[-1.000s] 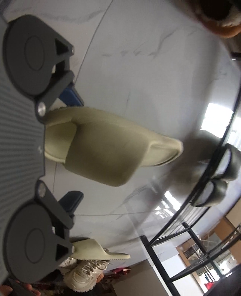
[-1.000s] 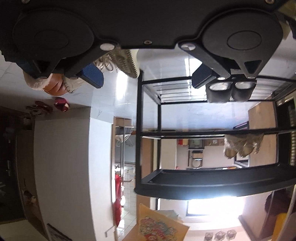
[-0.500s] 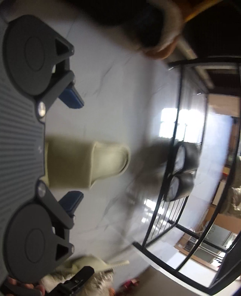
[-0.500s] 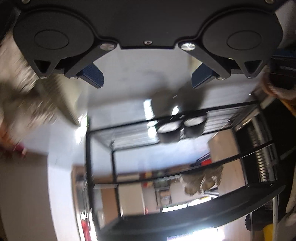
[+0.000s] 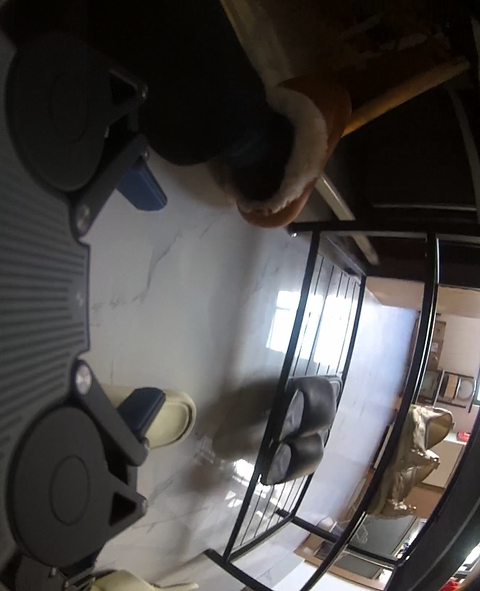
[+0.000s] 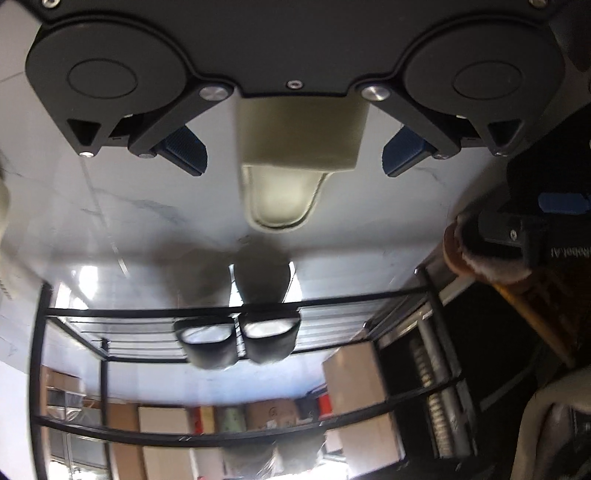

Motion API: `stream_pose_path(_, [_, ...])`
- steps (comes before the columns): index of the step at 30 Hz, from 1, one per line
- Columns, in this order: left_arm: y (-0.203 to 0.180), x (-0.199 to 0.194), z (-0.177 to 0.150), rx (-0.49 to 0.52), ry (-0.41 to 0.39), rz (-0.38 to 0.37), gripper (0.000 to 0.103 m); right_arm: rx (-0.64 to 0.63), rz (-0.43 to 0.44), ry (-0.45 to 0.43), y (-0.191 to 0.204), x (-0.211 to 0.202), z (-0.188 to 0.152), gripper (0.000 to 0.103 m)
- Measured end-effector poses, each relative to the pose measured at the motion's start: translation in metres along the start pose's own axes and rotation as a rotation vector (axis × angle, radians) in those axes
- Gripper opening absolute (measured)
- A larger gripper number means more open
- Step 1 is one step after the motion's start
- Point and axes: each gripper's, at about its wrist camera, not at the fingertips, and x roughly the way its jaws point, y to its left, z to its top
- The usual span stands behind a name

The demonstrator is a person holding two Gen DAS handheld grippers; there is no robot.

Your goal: Organize scattered shoes

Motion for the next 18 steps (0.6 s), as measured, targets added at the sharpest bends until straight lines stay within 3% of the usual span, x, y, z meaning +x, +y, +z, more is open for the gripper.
stream_pose_path(18, [0.01,0.011,-0.006,-0.038,0.049,-0.015,0.102,0.006,-0.102,0.146,0.015,0.069,-0.015,0.103])
